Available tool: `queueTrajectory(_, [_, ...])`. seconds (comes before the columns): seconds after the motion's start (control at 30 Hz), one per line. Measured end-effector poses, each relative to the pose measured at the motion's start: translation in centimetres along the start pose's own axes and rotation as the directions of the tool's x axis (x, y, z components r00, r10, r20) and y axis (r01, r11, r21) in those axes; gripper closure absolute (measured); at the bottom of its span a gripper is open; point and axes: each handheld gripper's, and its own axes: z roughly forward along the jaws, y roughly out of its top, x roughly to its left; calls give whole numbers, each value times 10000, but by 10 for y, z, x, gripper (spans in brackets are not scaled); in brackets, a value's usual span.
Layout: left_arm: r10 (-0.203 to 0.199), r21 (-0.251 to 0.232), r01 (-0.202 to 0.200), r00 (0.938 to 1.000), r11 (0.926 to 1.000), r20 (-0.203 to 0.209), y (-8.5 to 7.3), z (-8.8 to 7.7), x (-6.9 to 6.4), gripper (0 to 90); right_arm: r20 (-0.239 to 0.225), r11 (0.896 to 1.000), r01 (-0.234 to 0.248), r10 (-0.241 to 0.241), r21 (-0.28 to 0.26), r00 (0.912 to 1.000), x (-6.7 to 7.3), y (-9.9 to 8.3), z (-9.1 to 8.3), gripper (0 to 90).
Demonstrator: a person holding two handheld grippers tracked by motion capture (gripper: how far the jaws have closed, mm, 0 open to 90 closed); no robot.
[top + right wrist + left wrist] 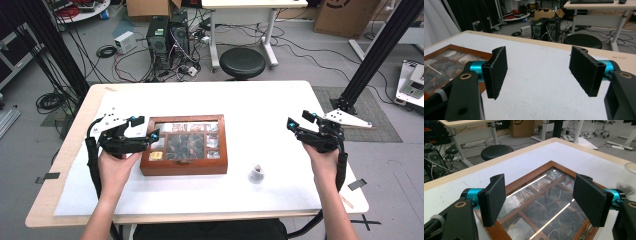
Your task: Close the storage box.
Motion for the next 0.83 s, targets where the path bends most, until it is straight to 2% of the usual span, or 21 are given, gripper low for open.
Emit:
queueTrajectory(0.2, [27, -503, -41, 9996, 9987, -271, -2, -7, 3, 265, 68, 10000, -49, 49, -8, 10000, -2, -1, 0, 313])
queueTrajectory(0.47, [138, -514, -150, 9997, 9986, -223, -2, -11, 2, 265, 196, 9999, -151, 150, 65, 9997, -4, -4, 2, 297])
queueTrajectory(0.7, [41, -569, -53, 9998, 9984, -212, -3, -11, 2, 265, 187, 9997, -173, 170, 169, 9997, -6, -6, 5, 290])
queueTrajectory(0.83, [-63, -512, 48, 9996, 9987, -283, -4, -12, 6, 263, 227, 9988, -344, 336, 345, 9992, -10, -8, 9, 262])
